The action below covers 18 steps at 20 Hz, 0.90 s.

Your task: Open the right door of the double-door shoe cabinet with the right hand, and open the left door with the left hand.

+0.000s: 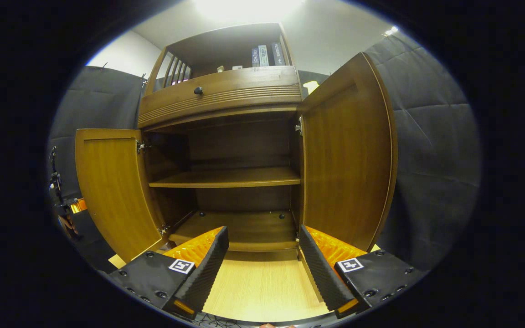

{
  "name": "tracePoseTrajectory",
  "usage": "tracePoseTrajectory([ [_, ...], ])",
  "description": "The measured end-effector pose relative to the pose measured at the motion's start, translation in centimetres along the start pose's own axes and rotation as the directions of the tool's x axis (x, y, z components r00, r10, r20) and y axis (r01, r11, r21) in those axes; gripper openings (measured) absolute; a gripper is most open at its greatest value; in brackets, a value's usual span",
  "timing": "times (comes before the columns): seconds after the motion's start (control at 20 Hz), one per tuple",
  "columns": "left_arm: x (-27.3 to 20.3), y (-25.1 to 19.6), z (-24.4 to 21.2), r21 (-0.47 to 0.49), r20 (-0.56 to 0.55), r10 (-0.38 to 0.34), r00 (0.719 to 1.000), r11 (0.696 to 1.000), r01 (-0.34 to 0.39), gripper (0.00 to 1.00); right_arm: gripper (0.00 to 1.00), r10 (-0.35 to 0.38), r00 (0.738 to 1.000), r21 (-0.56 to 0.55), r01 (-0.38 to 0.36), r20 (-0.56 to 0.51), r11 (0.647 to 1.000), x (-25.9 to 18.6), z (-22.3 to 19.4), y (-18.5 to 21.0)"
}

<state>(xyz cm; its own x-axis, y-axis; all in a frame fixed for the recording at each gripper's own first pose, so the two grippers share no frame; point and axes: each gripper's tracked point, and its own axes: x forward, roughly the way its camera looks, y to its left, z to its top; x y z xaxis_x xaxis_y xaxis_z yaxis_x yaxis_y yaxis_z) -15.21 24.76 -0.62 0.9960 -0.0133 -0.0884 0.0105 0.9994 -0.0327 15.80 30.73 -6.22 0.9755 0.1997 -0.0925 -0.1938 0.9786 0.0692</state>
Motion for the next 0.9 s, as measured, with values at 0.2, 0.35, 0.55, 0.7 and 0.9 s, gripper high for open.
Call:
tracePoseTrajectory([
  [0.2, -1.4, 0.4, -0.4, 0.008, -0.017, 0.036, 0.999, 0.999, -0.036, 0.14, 0.93, 0.004, 1.0, -0.003, -0.004, 0.012, 1.0, 0.1, 0.5, -0.5],
  [0.35, -4.4, 0.6, -0.6, -0.05, -0.028, 0.091, 0.995, 0.994, -0.093, 0.14, 0.93, -0.009, 1.0, -0.006, 0.009, 0.022, 1.0, -0.4, 0.7, -1.4],
  [0.55, -8.9, -0.9, 1.2, -0.064, -0.003, 0.156, 0.988, 0.986, -0.156, 0.12, 0.98, -0.014, 1.0, -0.025, 0.014, 0.0, 1.0, -0.8, 0.1, -2.9],
  [0.7, -10.9, -3.2, 3.8, -0.057, 0.024, 0.184, 0.983, 0.982, -0.182, 0.13, 0.93, 0.007, 1.0, -0.002, -0.007, -0.003, 1.0, -1.3, 0.3, -3.7],
  [0.9, -12.6, -7.5, 8.4, -0.031, 0.078, 0.183, 0.98, 0.983, -0.181, 0.13, 0.92, 0.038, 0.999, -0.02, -0.037, 0.013, 0.999, -2.3, 1.6, -4.3],
])
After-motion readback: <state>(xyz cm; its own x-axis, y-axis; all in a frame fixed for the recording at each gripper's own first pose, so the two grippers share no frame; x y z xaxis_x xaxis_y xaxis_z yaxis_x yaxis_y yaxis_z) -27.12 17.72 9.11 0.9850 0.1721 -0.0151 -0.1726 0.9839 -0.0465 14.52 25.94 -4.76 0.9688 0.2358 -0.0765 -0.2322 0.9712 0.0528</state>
